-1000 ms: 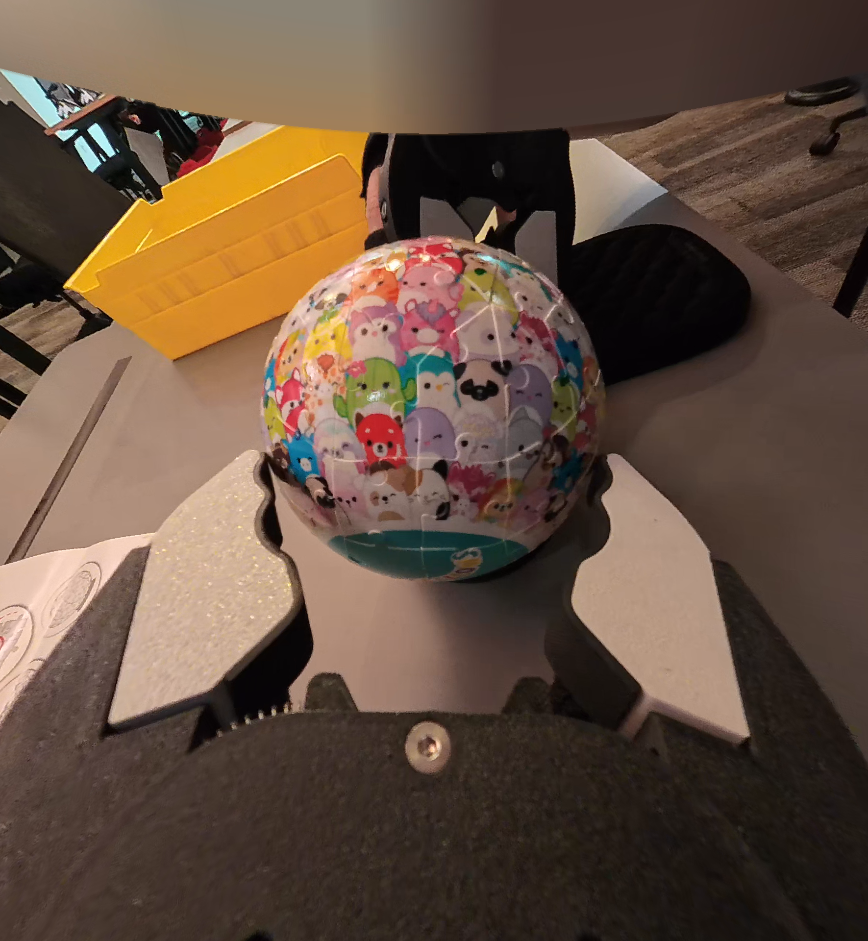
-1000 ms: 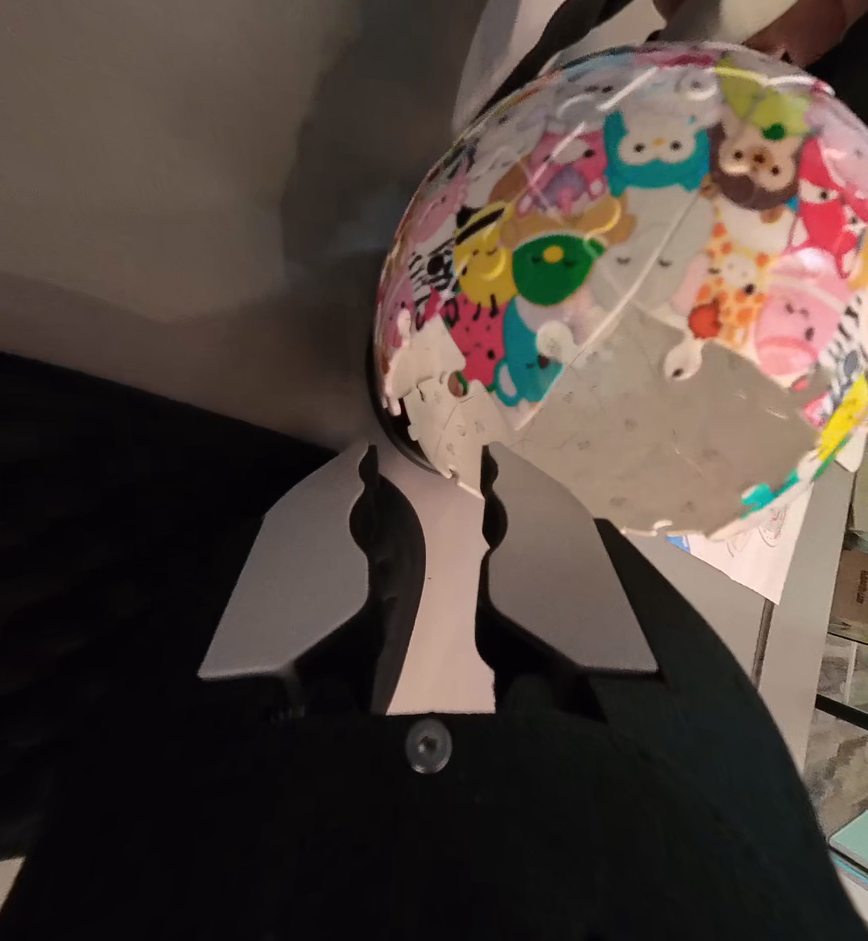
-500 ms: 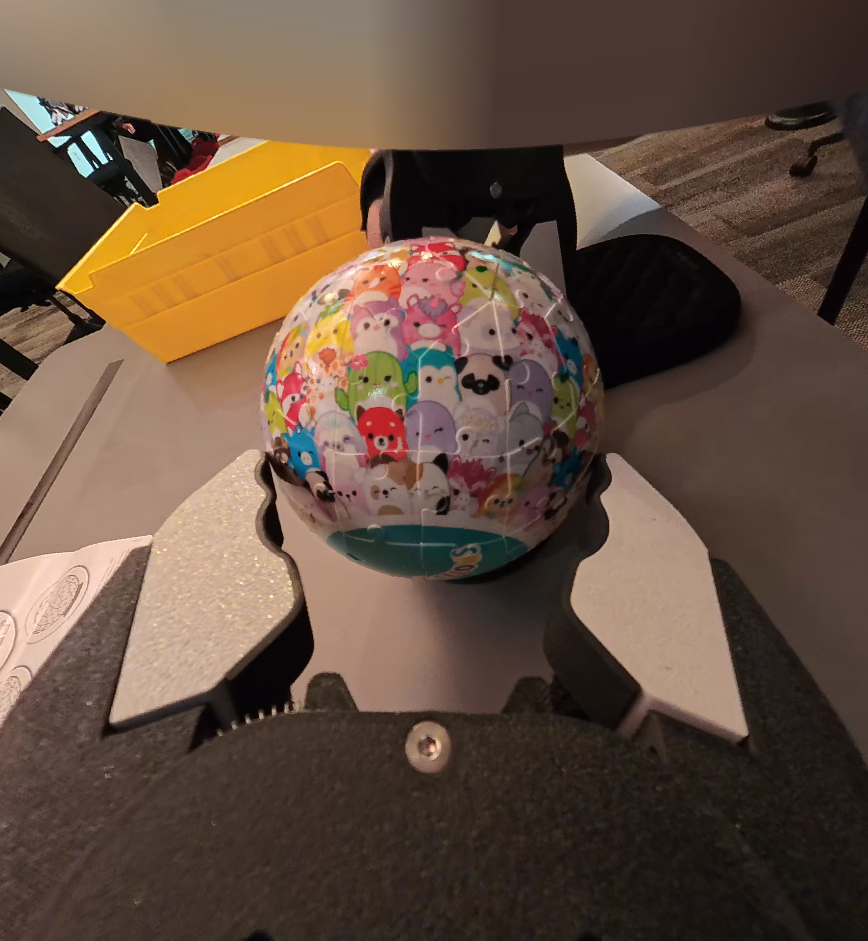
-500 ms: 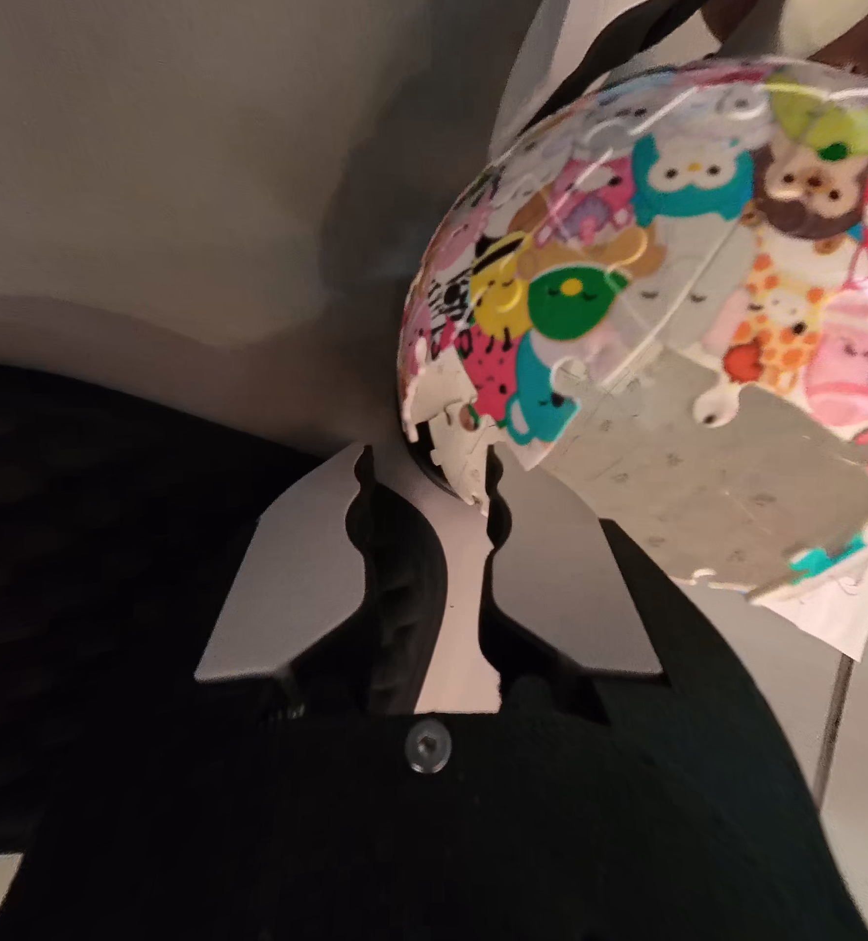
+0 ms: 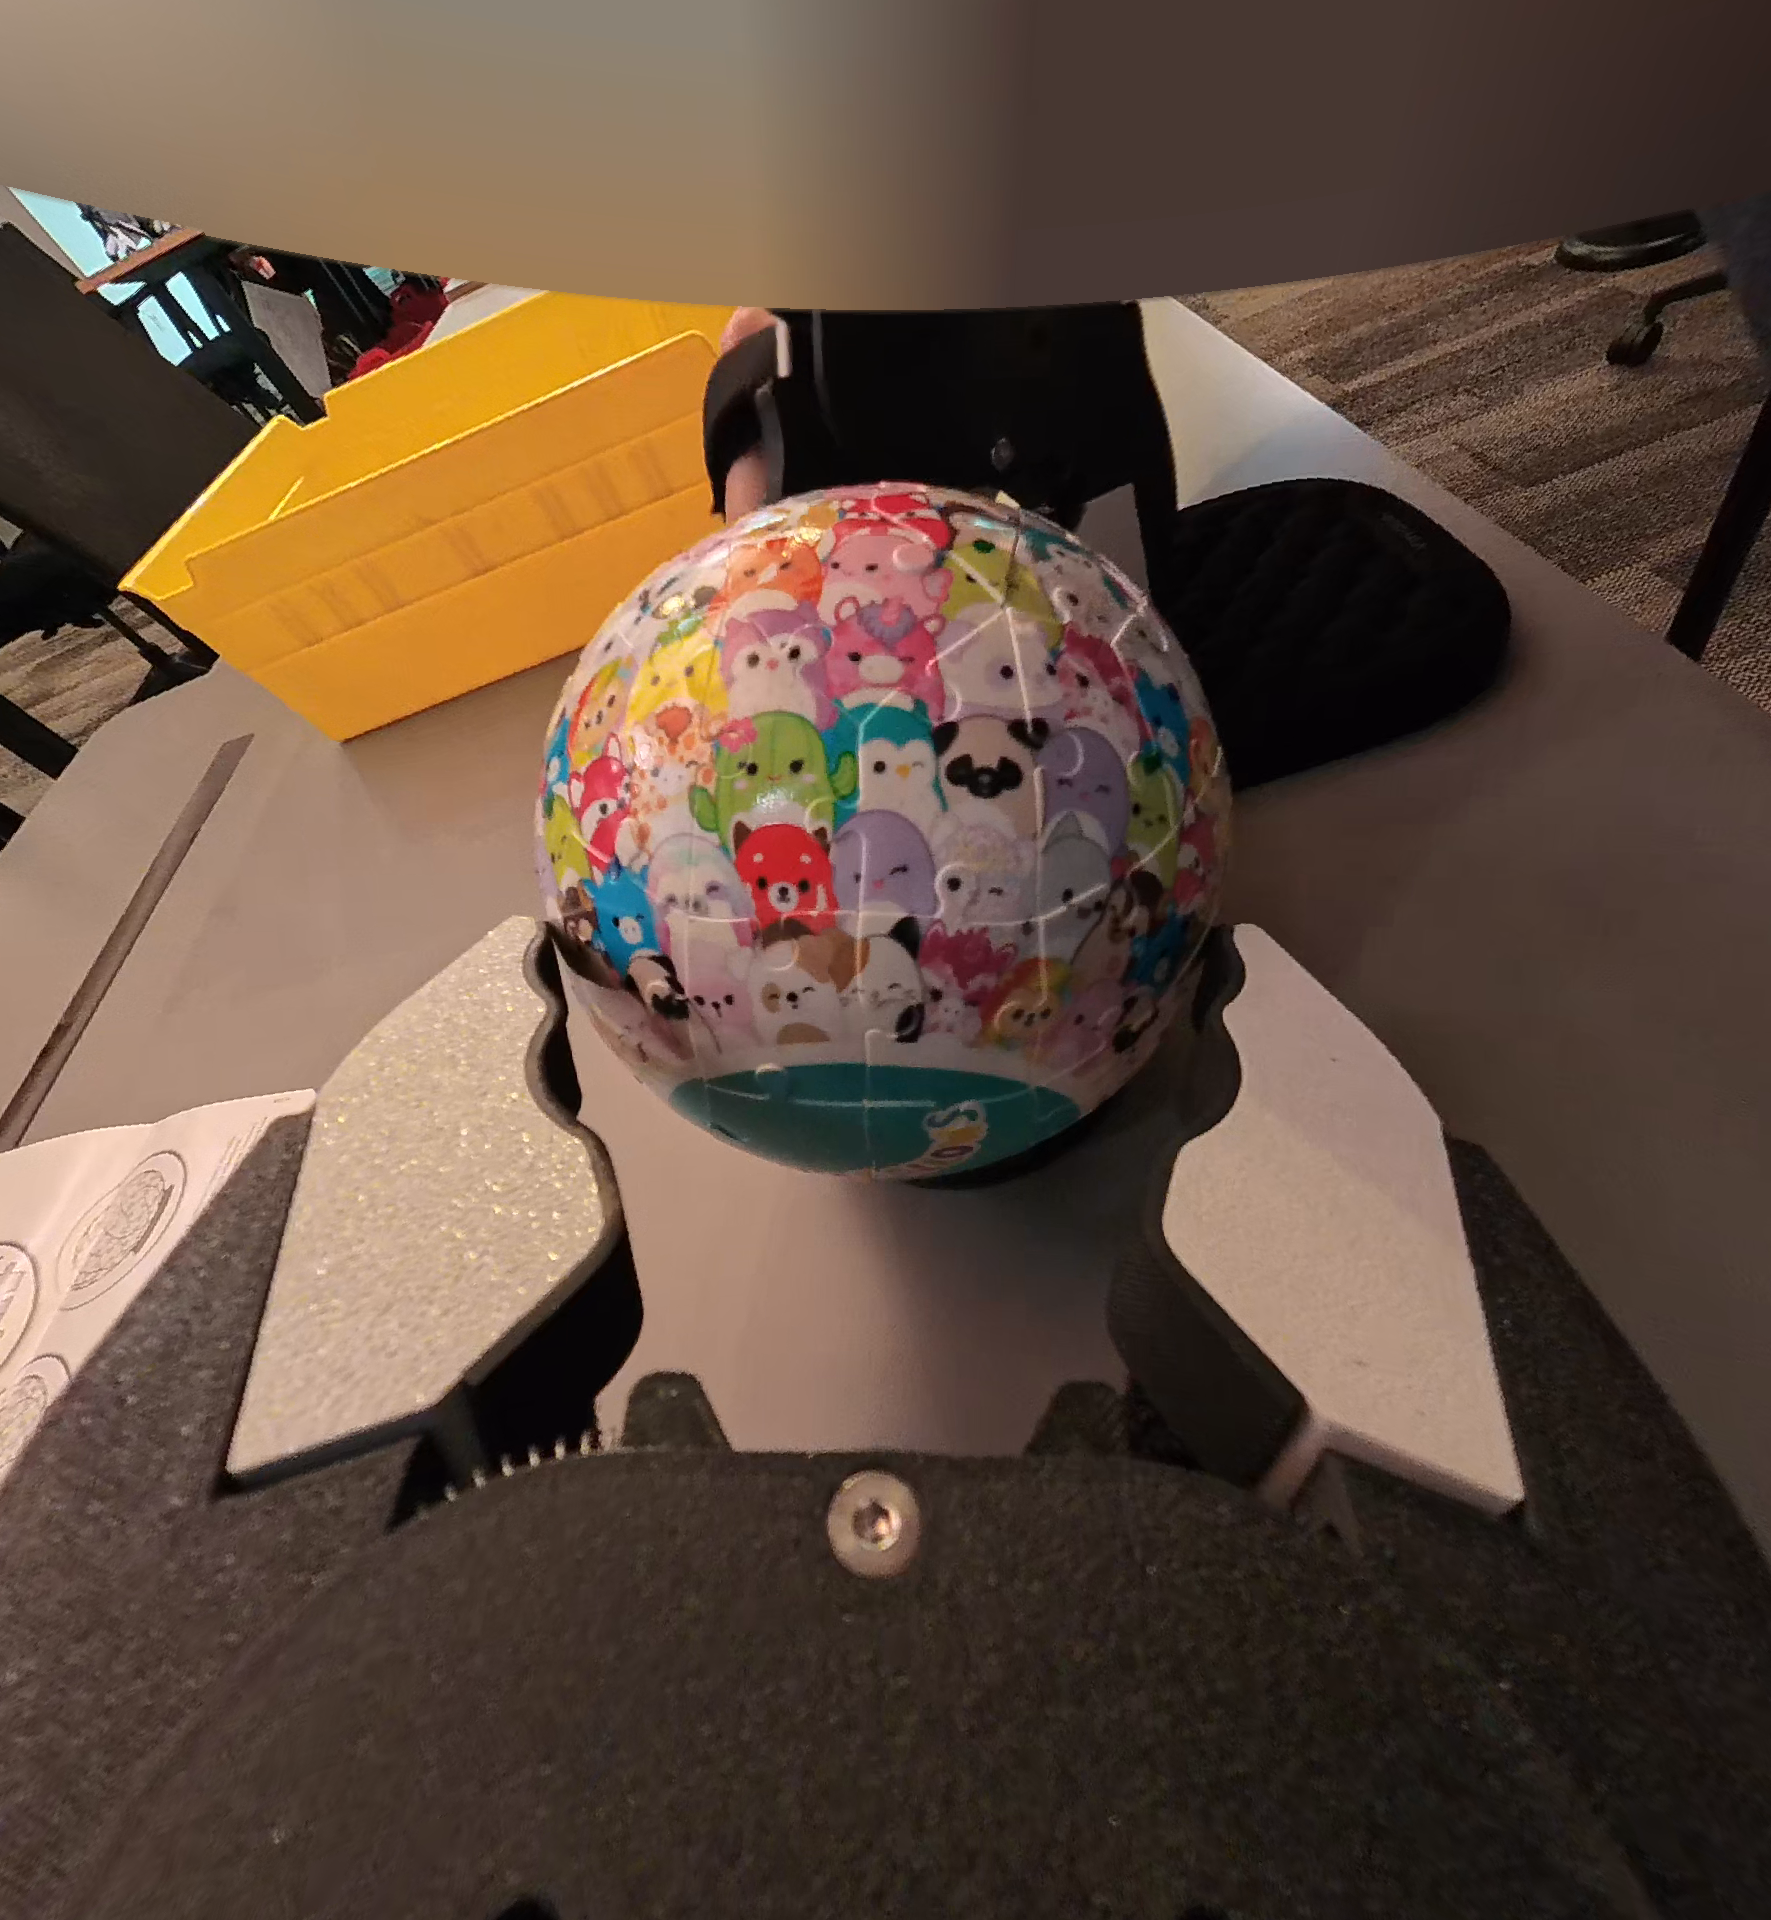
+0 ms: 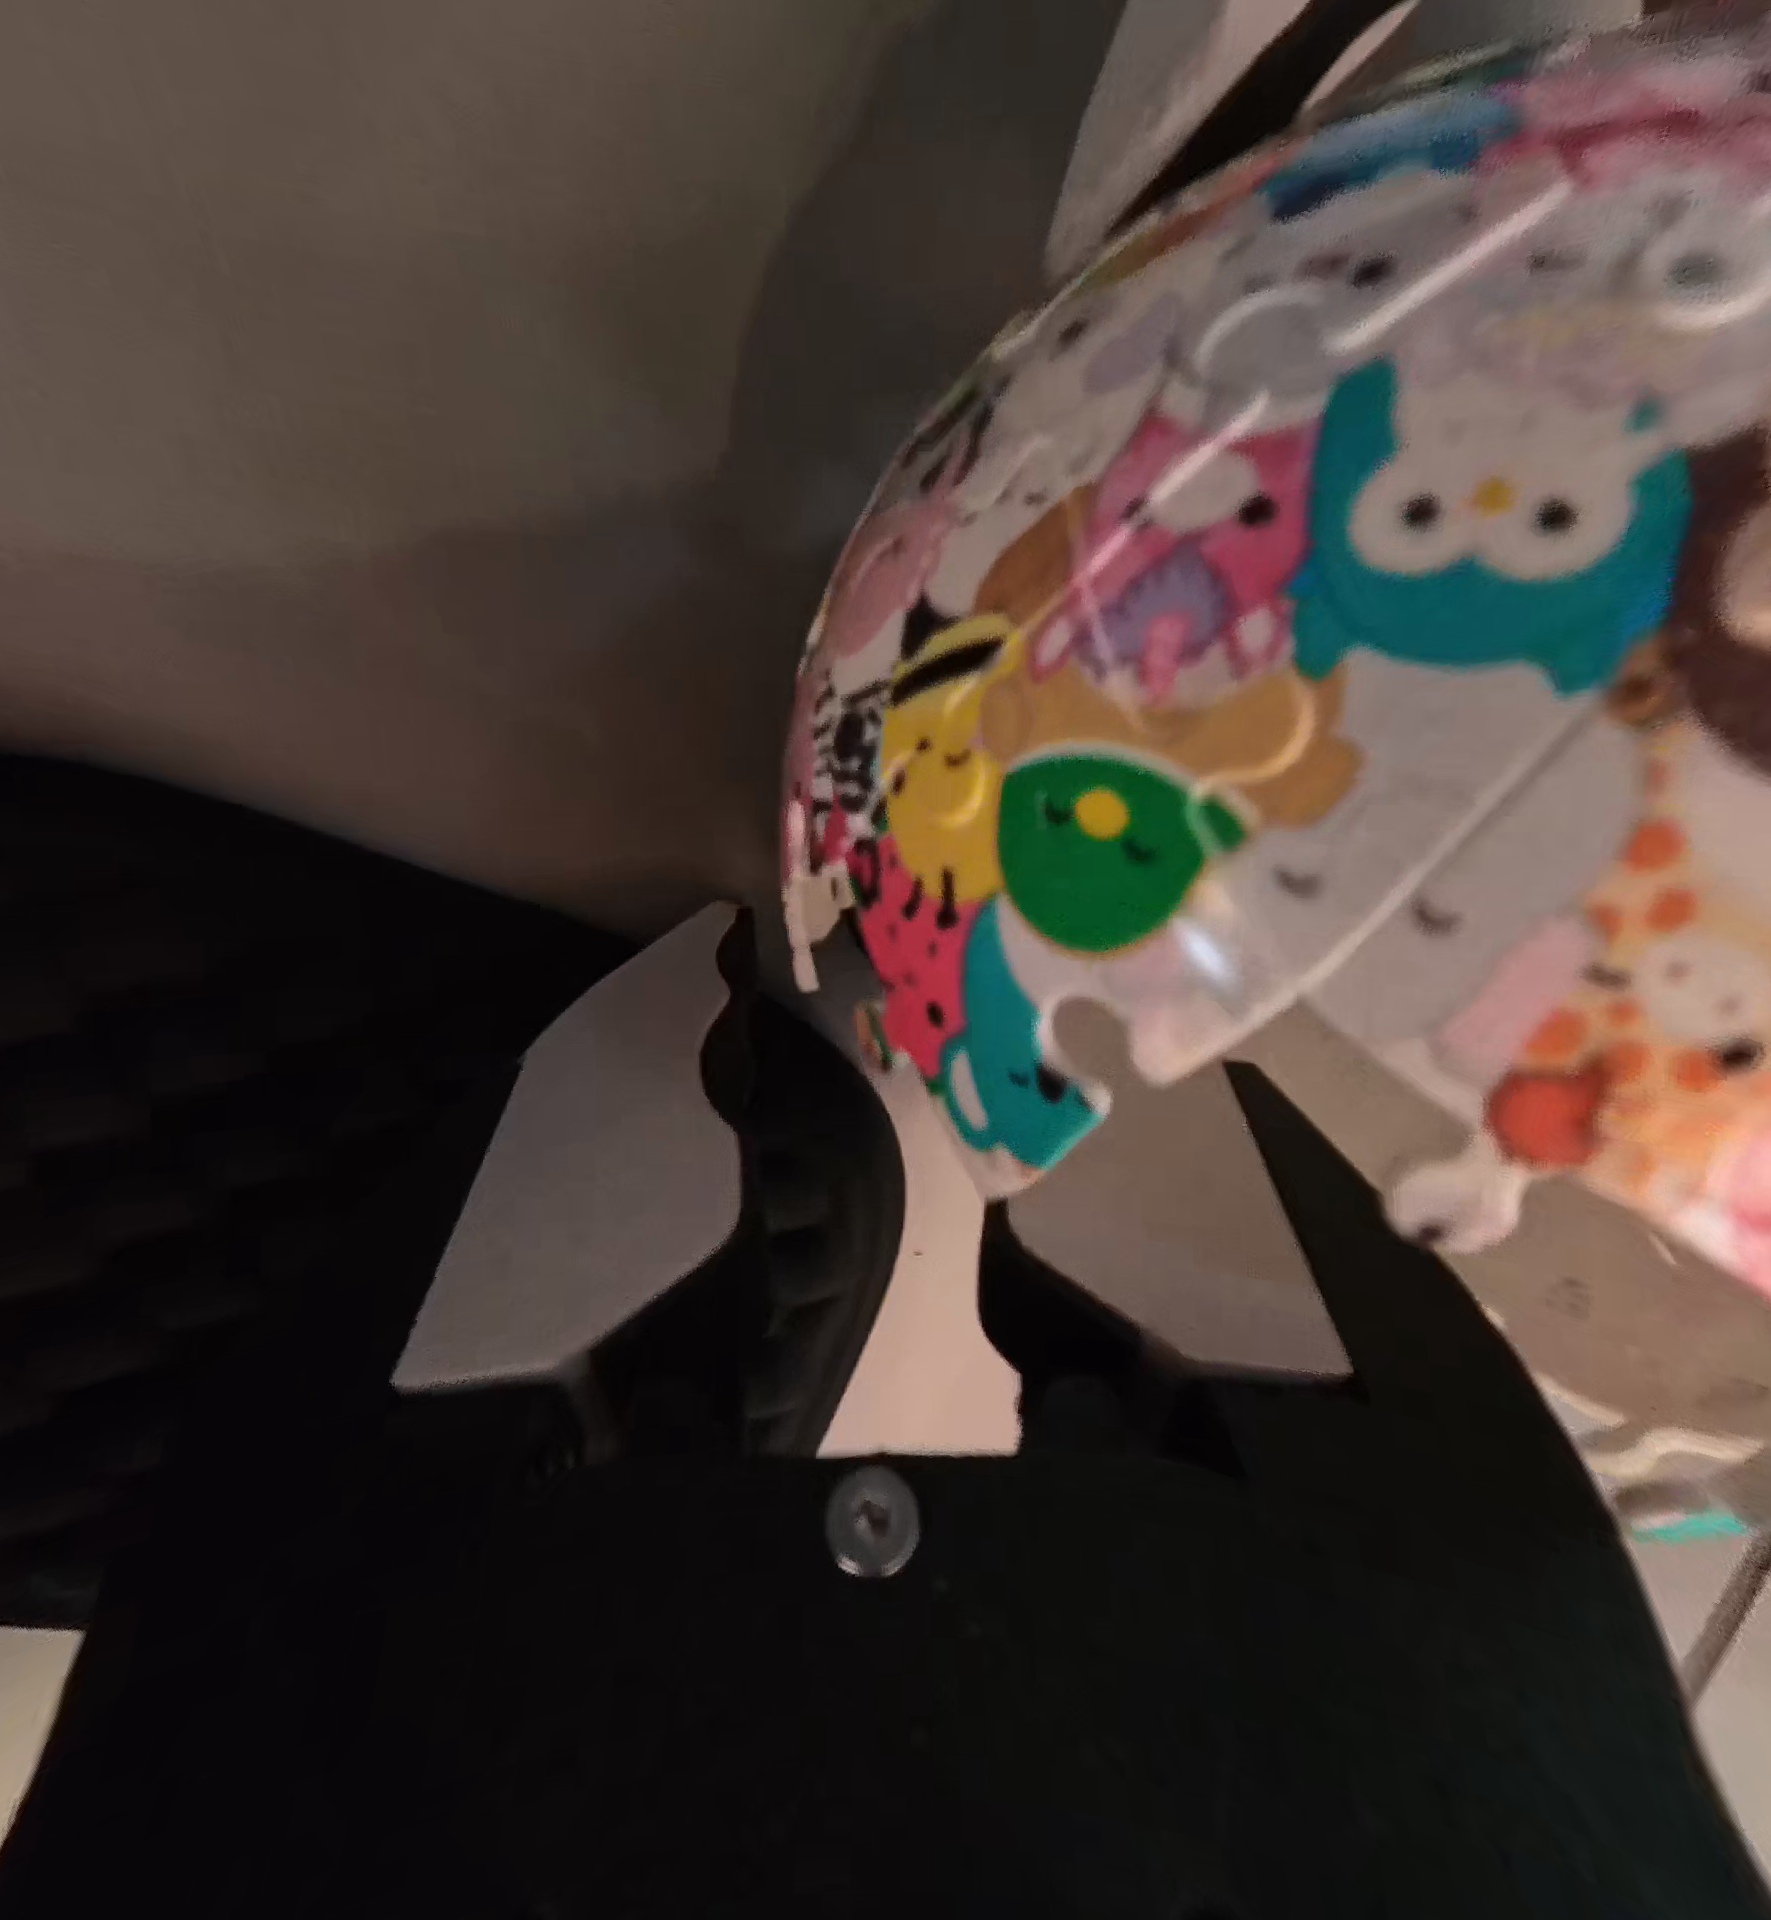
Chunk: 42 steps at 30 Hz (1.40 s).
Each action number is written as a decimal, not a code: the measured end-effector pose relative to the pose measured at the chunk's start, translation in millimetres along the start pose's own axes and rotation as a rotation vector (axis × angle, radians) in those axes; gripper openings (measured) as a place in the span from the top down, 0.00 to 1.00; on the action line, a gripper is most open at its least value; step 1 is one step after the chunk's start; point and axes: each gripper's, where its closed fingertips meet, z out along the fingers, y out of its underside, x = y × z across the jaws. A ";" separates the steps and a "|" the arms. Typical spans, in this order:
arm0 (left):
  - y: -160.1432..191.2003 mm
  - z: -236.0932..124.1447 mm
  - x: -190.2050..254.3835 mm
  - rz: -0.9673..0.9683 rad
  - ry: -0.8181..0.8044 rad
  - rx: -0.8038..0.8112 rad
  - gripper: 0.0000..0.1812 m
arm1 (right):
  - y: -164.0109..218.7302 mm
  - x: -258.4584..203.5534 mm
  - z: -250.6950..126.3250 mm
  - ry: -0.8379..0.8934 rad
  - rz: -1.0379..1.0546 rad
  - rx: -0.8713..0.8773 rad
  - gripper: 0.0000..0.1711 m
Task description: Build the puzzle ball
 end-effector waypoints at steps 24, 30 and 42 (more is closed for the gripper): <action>1.1 -0.5 -1.5 -0.016 0.002 0.008 0.38 | 3.1 7.8 1.5 0.070 0.086 -0.042 0.77; 1.3 0.8 -0.9 -0.012 0.007 0.004 0.38 | 3.6 5.6 1.8 0.071 0.114 -0.031 0.79; 1.5 0.8 -0.8 -0.005 0.008 -0.005 0.38 | 3.6 3.7 2.4 0.079 0.109 -0.070 0.80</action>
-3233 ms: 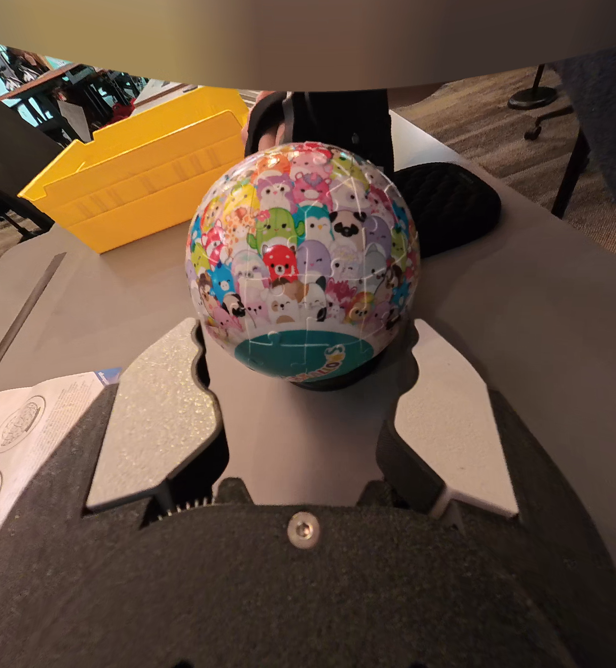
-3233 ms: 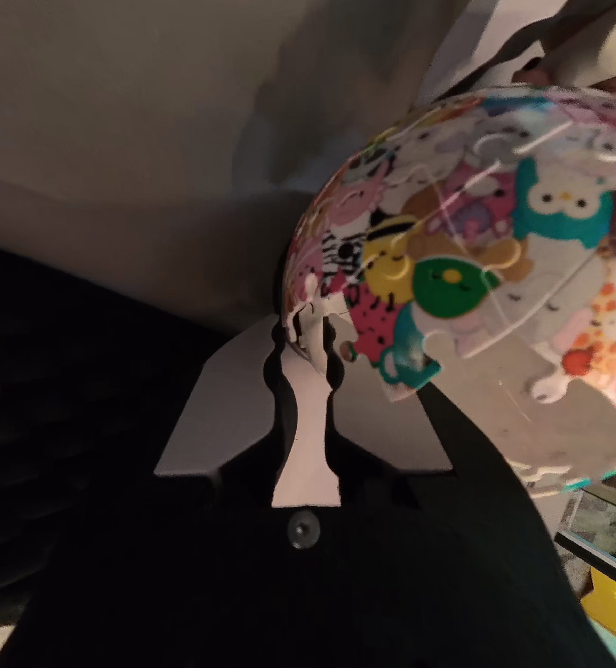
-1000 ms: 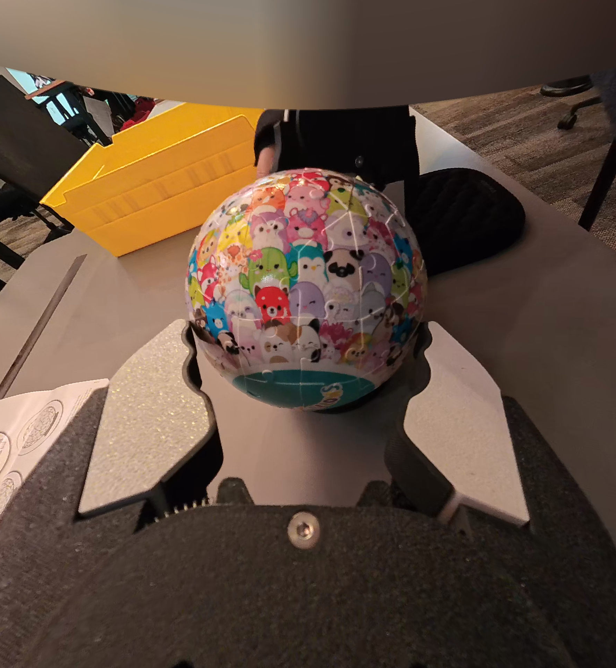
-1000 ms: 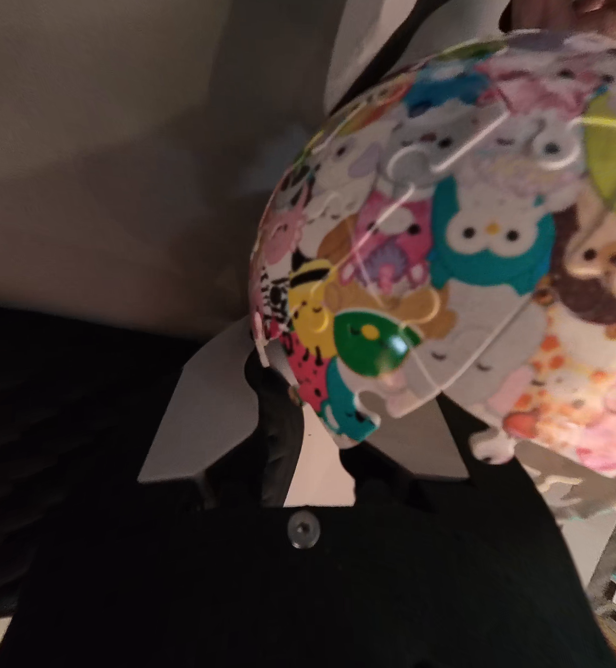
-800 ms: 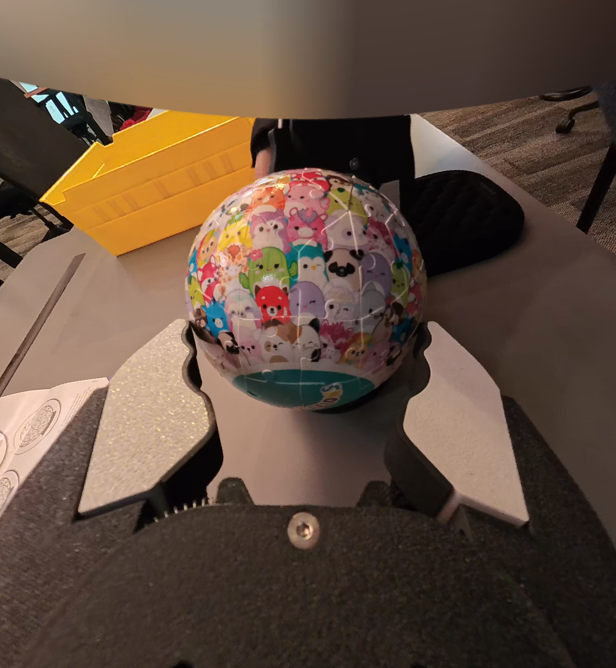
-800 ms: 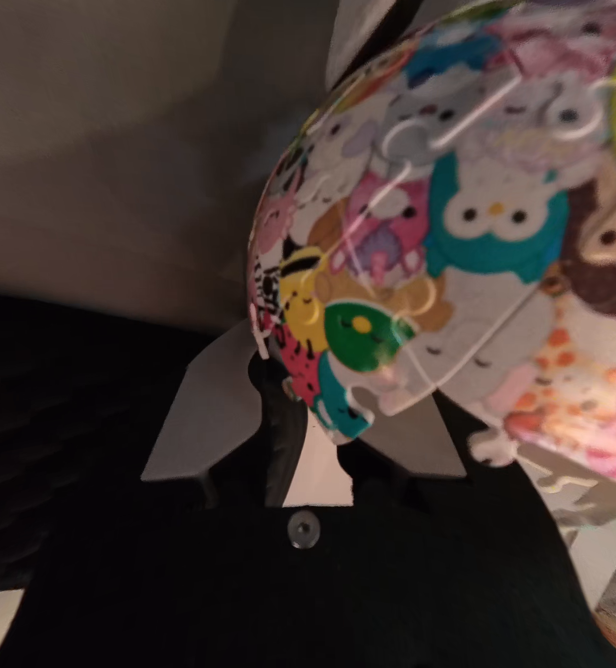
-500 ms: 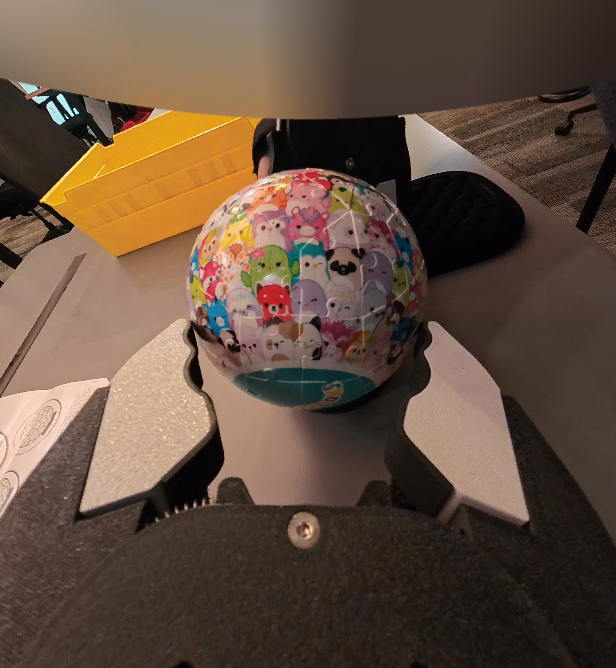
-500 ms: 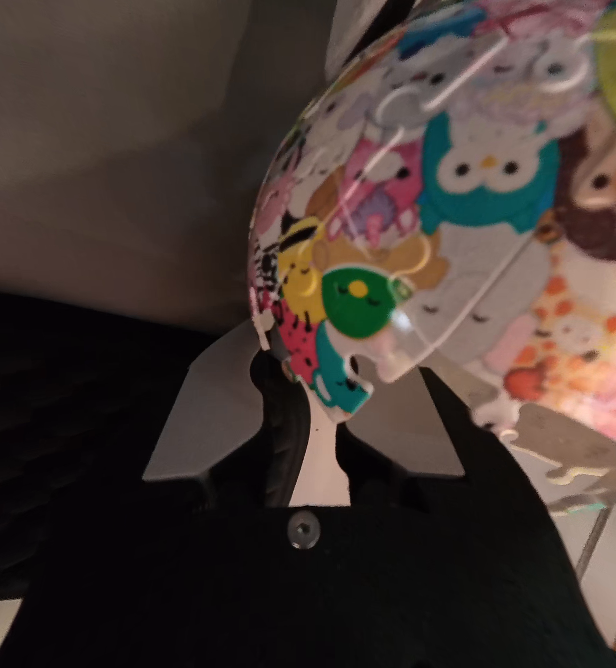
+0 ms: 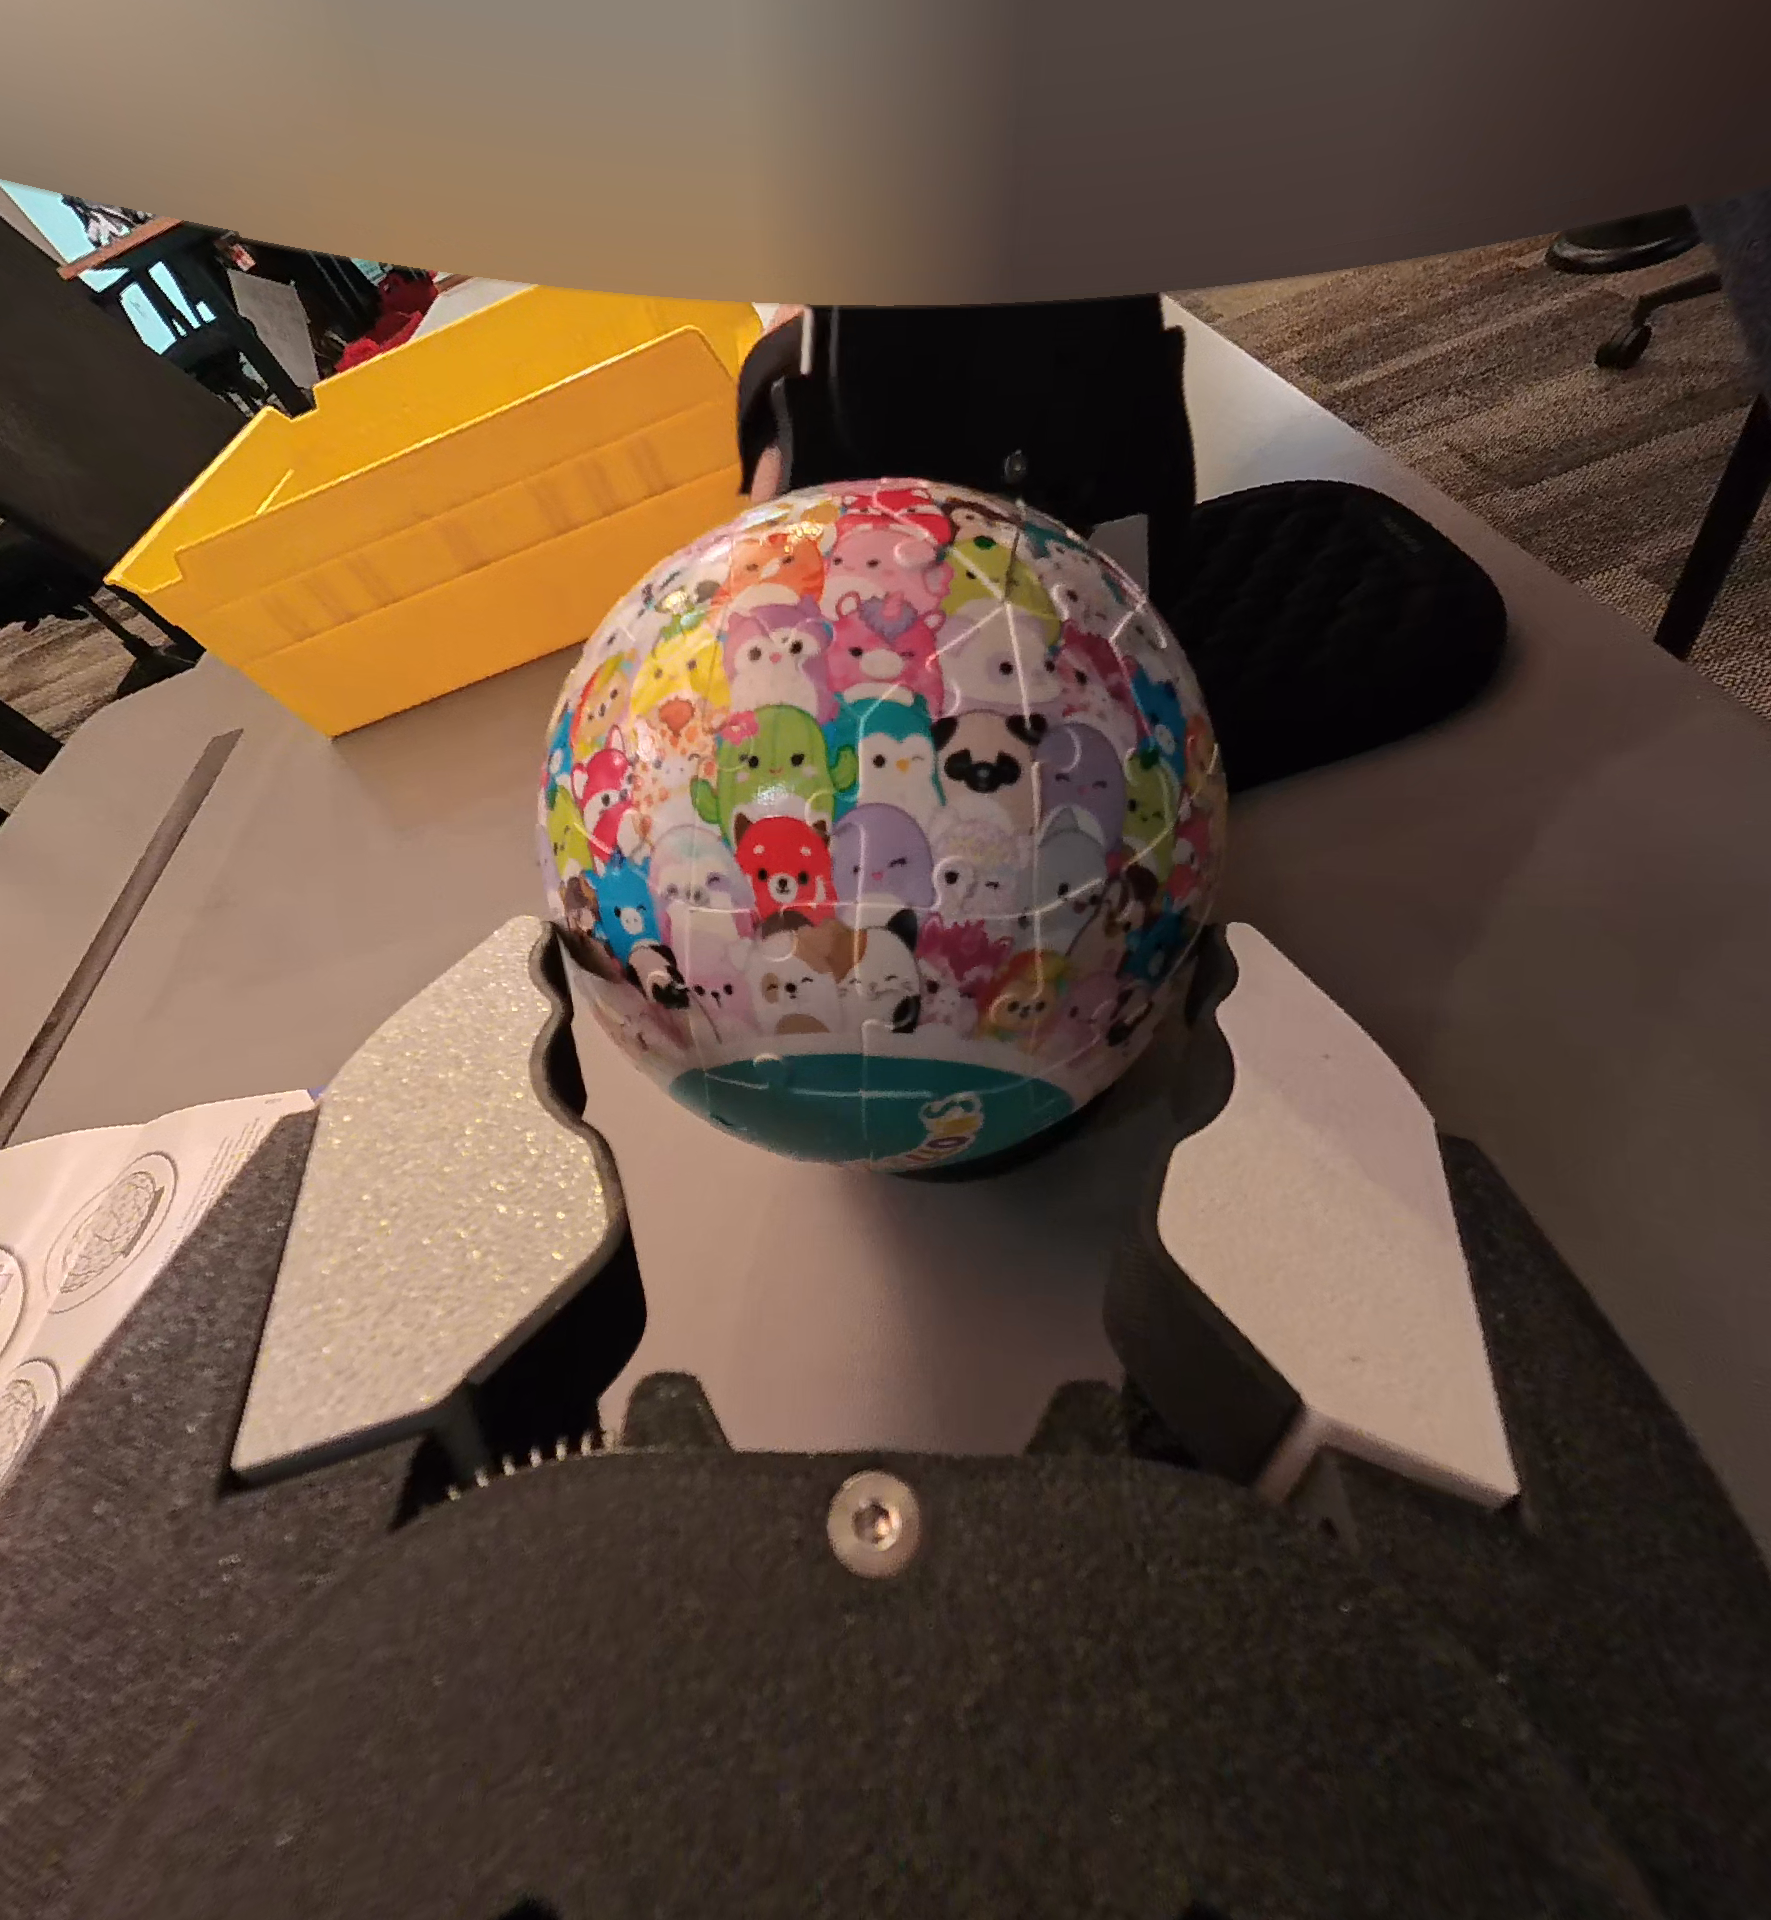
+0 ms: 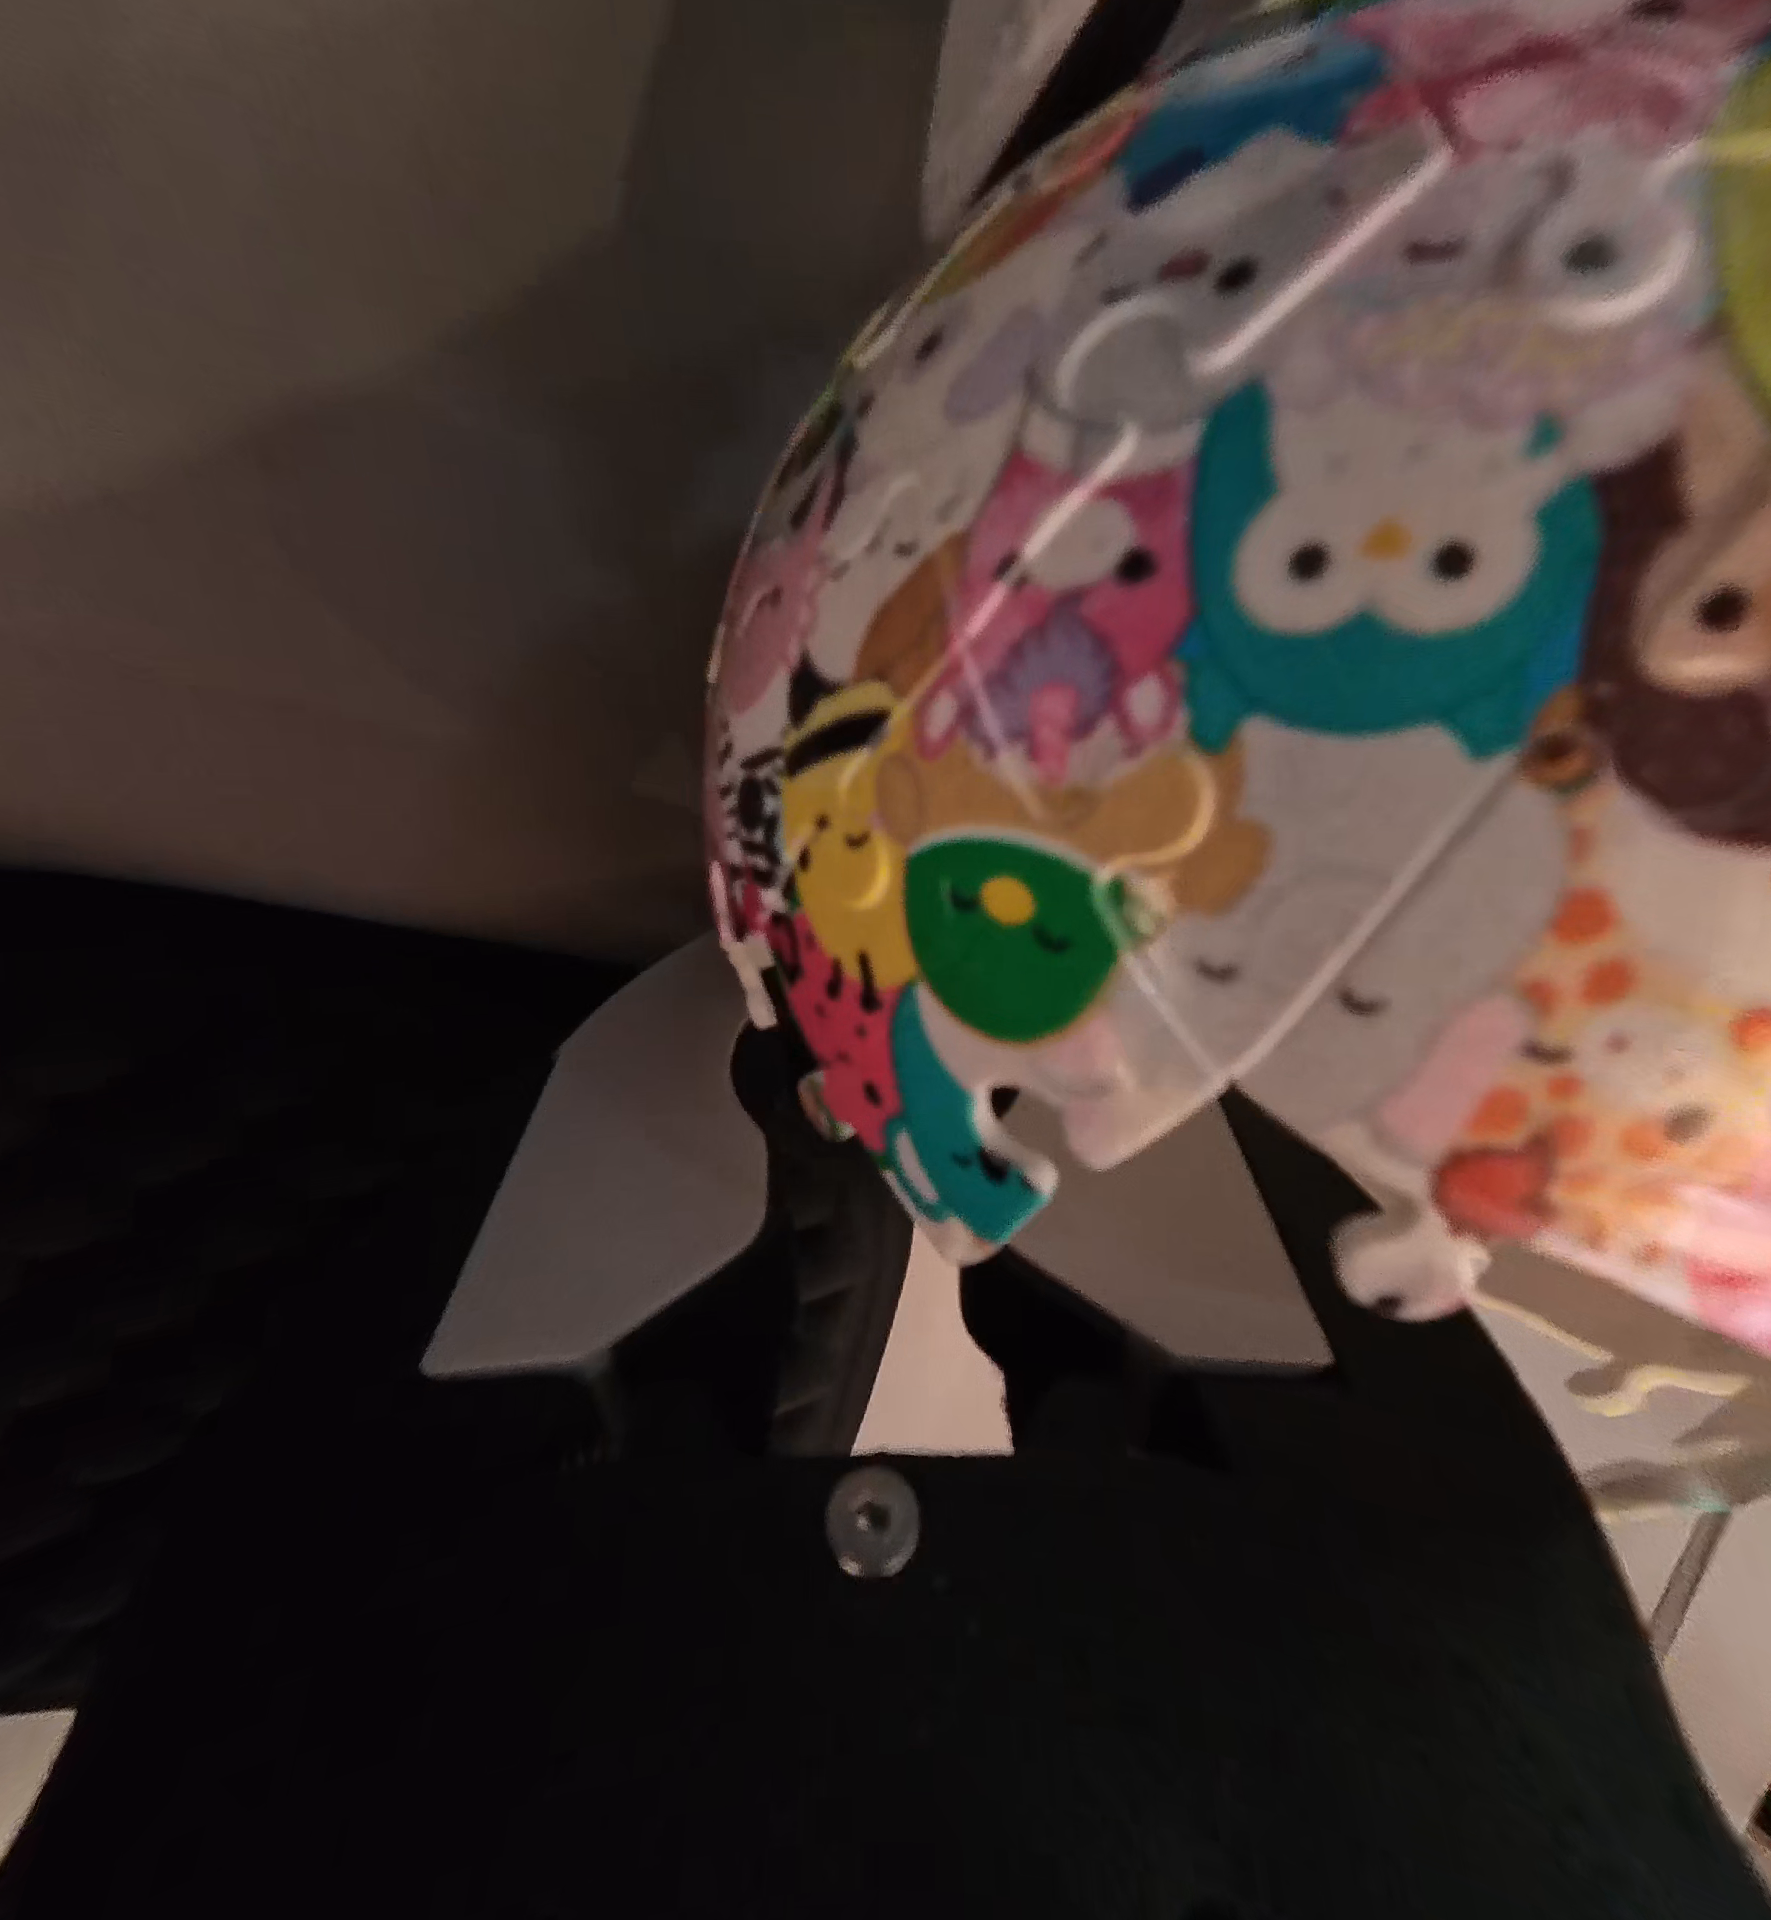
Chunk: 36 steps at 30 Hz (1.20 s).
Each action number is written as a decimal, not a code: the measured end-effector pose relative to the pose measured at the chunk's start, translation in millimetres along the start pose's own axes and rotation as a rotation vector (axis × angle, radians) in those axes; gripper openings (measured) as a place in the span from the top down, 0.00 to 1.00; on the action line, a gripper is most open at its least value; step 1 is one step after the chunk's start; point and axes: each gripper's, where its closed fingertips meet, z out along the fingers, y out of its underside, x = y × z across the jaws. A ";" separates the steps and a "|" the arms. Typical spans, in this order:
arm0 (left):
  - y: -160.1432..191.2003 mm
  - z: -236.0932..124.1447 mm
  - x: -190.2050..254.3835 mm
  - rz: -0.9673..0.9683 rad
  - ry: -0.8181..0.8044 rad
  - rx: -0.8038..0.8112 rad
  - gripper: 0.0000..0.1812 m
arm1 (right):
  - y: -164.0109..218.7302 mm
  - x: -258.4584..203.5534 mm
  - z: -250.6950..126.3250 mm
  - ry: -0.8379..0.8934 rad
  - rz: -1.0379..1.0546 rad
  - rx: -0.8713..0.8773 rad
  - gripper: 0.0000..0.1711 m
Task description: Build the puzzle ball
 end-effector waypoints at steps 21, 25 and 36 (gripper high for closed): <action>0.6 -1.0 0.7 -0.012 0.014 0.002 0.40 | -2.6 2.5 -48.3 0.169 0.332 0.385 0.82; -0.6 -2.1 0.3 -0.010 0.007 0.000 0.40 | -9.7 15.7 -63.3 0.121 0.729 0.656 0.99; -1.8 0.8 -2.2 -0.019 -0.012 0.004 0.41 | 0.3 32.5 -31.6 0.261 0.927 0.375 0.99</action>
